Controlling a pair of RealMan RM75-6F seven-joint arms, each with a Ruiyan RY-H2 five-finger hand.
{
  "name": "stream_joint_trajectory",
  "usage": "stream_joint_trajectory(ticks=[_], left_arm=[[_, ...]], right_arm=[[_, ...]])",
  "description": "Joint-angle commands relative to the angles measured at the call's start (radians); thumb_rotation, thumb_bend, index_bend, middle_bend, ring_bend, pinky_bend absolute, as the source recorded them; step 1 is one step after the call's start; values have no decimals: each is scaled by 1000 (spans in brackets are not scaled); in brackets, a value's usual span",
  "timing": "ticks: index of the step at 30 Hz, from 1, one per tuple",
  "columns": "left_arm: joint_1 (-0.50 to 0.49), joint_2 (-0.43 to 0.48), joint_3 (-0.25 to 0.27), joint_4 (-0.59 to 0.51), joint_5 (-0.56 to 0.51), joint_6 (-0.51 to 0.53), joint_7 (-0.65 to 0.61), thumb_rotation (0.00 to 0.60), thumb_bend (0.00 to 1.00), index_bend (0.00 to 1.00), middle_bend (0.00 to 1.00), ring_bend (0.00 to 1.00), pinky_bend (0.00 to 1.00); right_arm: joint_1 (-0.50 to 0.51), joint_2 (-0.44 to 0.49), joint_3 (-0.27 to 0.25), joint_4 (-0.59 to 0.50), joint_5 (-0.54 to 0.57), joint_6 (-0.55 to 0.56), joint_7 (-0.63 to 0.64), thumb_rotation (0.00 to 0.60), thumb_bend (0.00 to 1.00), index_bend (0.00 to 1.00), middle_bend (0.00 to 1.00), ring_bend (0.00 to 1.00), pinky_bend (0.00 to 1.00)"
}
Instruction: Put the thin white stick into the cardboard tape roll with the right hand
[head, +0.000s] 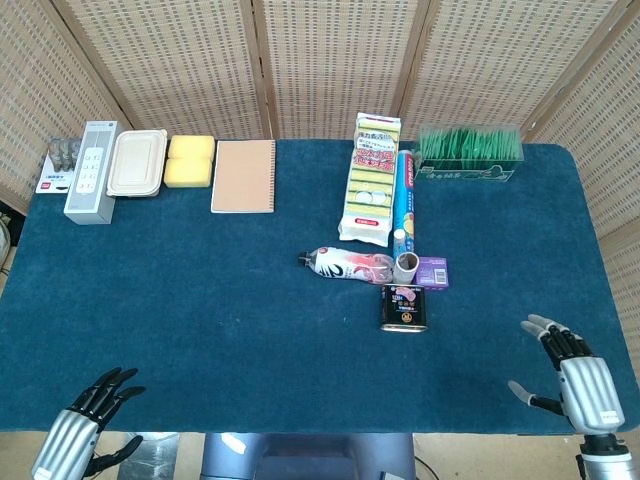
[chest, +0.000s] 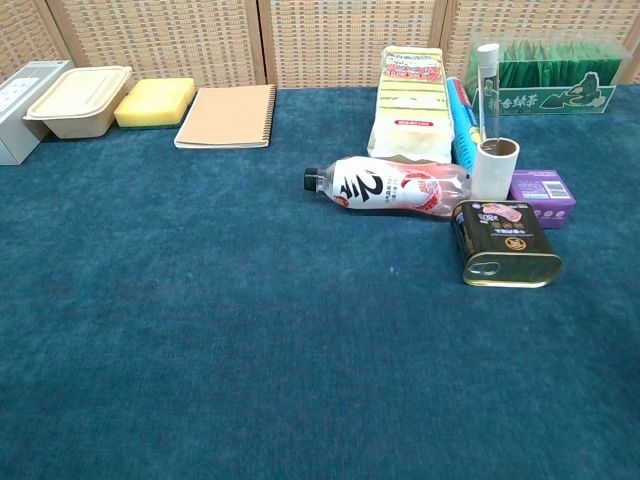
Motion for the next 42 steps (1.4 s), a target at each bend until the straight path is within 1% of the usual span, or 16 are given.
stream_joint_trajectory(ticks=[1,3,8,18,24,26,30,37,40,42], left_arm=[[-1,1,1,-3,-1,-2,-1,600,180,235,146,105,257],[1,1,-1,-5,-3,2,-1,600,181,235,146,104,258],[8,-3,0,-1,-15,6,-12,600,181,235,146,105,257],[19,-10,-1,-2,-24,13,-12,600,181,235,146,105,257],[23,-16,-2,-9,-29,8,0,600,181,235,146,104,258],[23,-17,-1,-13,-27,3,7,600,180,235,146,104,257],[23,-18,-2,-18,-26,3,10,600,181,235,146,104,257],[25,-18,-3,-16,-32,2,10,600,181,235,146,105,257],[27,-16,-7,-15,-40,6,1,600,181,235,146,105,258],[26,-16,-7,-14,-41,5,0,600,181,235,146,105,257]], right_arm=[[19,-27,33,-20,20,-10,-38,547,187,207,209,216,288],[34,-45,51,-36,32,-24,-54,547,188,210,212,219,295],[90,-97,103,-90,98,-96,-27,553,187,226,237,253,329],[165,-171,153,-94,172,-193,-51,546,188,243,269,296,351],[245,-215,210,-98,247,-288,-102,544,194,247,270,296,352],[282,-239,238,-89,278,-319,-138,539,196,250,270,296,352],[320,-270,268,-74,325,-351,-170,543,198,257,271,296,352],[377,-307,302,-32,390,-398,-225,545,200,263,280,302,352],[402,-330,318,-6,412,-410,-227,545,210,289,301,319,360],[418,-364,333,28,404,-392,-205,544,219,307,314,332,367]])
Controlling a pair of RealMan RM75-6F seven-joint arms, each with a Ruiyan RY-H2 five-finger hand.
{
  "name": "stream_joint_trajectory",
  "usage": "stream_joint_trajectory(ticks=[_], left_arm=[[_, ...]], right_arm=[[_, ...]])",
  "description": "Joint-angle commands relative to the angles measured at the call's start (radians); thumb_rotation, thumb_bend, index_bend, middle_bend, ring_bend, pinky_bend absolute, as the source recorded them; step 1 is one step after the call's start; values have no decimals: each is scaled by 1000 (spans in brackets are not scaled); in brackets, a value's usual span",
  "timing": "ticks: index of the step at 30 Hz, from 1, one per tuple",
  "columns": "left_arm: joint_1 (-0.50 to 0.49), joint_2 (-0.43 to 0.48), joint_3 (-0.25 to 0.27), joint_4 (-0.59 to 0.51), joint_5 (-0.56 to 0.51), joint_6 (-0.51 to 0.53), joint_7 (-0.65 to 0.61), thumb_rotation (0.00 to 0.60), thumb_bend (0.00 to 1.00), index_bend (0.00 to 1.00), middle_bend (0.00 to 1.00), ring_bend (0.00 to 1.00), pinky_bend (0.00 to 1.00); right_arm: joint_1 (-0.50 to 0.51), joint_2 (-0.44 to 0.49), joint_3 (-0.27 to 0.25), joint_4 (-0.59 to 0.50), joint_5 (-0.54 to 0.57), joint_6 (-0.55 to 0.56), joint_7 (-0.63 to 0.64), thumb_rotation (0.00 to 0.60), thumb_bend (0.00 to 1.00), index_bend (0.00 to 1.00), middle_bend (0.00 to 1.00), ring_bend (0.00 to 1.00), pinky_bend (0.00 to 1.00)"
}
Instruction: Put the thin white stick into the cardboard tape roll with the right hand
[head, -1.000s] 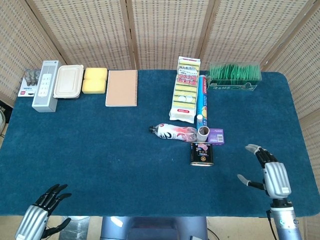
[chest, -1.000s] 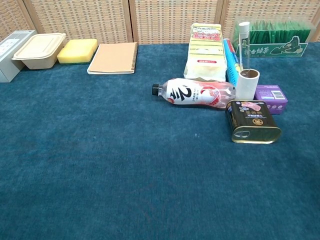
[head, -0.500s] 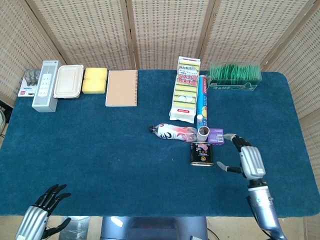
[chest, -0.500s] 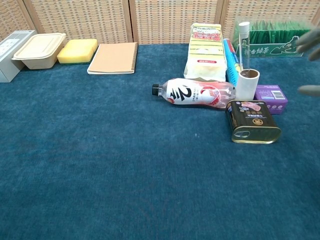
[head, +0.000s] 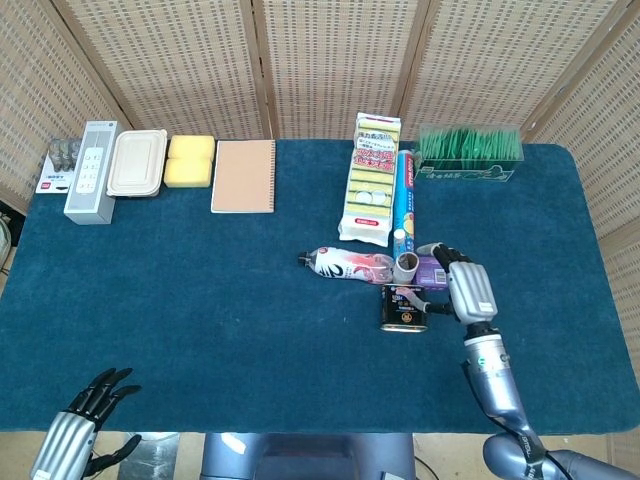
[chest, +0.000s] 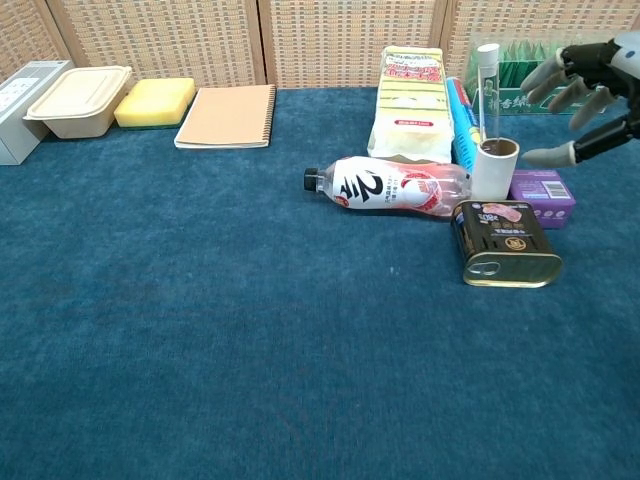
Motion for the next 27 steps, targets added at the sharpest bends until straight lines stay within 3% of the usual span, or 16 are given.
stream_joint_trajectory(ticks=[1,12,27], left_arm=[[0,0,0,1,0,-2,0,600,181,235,146,105,258],[4,1,-1,-1,-4,0,0,600,181,235,146,105,257],[7,3,-5,-5,-12,-3,3,600,181,235,146,105,257]], right_arm=[[27,-44,18,50,-6,14,22,544,220,312,317,336,368],[83,-68,45,111,39,-12,4,547,221,327,321,344,371],[116,-89,35,168,81,-32,-8,545,222,331,328,356,373]])
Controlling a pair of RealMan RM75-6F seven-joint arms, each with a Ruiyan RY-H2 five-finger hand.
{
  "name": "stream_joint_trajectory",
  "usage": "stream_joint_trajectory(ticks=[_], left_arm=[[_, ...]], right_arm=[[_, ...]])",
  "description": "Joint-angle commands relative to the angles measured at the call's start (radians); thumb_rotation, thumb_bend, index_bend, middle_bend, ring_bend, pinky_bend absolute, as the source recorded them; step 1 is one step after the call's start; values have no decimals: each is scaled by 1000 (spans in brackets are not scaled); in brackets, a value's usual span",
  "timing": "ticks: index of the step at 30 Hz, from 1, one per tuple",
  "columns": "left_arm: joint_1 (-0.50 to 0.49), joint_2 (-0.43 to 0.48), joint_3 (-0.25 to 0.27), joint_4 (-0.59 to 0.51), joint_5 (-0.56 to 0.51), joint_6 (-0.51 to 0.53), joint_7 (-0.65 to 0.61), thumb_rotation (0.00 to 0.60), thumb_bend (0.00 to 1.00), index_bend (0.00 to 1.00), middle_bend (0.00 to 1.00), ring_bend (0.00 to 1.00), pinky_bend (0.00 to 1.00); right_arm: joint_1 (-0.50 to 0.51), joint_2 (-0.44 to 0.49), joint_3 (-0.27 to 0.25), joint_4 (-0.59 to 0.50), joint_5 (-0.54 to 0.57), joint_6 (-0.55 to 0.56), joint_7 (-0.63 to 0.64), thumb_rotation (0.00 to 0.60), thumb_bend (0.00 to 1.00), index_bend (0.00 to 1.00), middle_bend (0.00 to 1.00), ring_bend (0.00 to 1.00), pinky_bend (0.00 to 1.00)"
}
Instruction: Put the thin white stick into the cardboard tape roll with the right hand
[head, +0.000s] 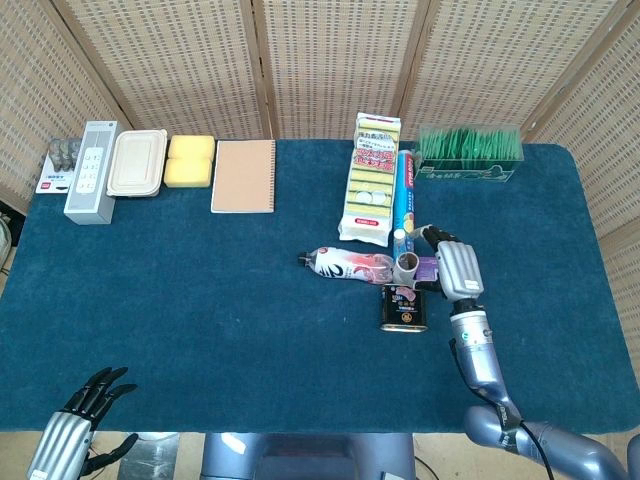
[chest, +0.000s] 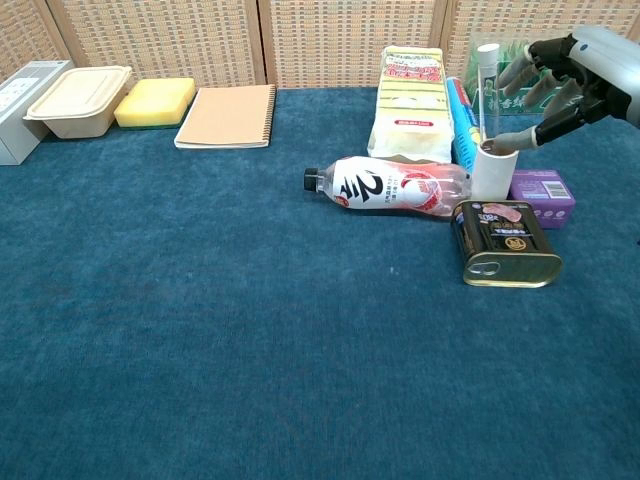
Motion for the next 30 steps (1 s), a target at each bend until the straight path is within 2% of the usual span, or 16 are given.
stream_joint_trajectory(ticks=[1,16,30], left_arm=[[0,0,-1,0,-1,0,0,600,181,235,146,105,257],[1,2,-2,0,-2,0,-4,600,181,234,146,105,257],[1,2,-5,5,-10,-1,-16,600,181,235,146,105,258]], right_arm=[[3,0,-3,3,1,1,-5,545,224,333,328,356,374],[17,-9,-13,7,25,9,-38,548,245,357,395,407,385],[39,-34,-12,16,55,7,-78,545,245,360,410,420,389]])
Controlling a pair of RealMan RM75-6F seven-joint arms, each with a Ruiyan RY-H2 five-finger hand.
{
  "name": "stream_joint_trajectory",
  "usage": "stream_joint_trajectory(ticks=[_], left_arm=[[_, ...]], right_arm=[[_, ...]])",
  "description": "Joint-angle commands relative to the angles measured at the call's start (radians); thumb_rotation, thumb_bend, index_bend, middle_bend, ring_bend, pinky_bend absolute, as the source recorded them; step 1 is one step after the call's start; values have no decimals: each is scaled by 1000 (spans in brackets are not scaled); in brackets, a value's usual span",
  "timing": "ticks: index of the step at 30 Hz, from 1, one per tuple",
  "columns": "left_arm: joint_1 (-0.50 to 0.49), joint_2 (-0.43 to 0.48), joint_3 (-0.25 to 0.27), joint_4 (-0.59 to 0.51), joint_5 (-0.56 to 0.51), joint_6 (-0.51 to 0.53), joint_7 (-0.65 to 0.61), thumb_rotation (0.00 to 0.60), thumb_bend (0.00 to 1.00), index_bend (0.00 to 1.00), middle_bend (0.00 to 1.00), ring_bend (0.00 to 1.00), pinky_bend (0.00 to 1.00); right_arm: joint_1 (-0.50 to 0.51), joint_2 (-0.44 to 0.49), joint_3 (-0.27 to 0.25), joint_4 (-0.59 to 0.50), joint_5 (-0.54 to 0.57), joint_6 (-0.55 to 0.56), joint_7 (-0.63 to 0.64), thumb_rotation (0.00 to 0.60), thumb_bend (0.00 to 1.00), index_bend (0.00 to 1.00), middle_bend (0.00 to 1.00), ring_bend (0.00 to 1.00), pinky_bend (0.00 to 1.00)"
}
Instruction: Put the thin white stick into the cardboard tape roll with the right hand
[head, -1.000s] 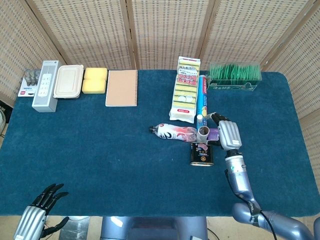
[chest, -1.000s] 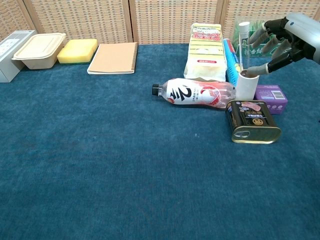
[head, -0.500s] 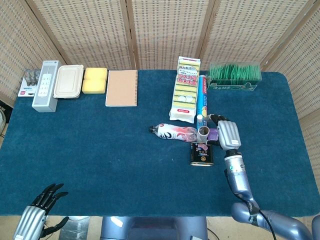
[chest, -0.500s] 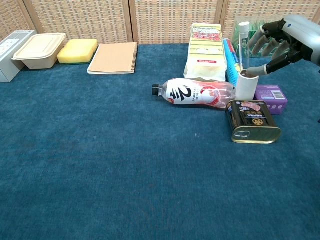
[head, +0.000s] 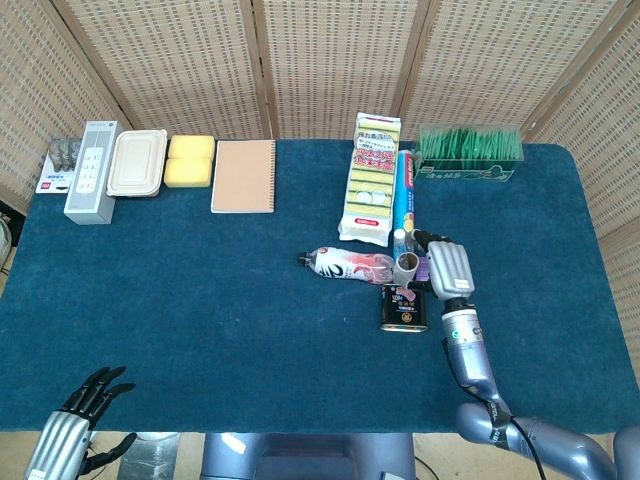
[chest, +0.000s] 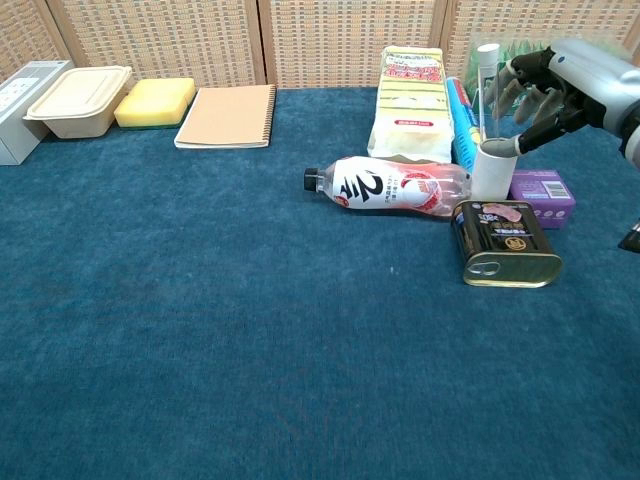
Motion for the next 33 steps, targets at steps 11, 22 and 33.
stream_joint_trajectory(ticks=[11,22,33], left_arm=[[2,-1,-1,11,-4,4,-14,600,181,235,146,105,257],[3,-2,-2,13,-6,2,-15,600,181,235,146,105,258],[3,-3,-1,11,-5,1,-14,600,181,235,146,105,258]], right_arm=[[9,-19,-5,20,44,-7,-48,547,250,374,426,421,393],[15,-17,1,20,53,0,-61,587,262,383,444,429,394],[15,-11,0,12,64,6,-76,600,267,396,469,447,399]])
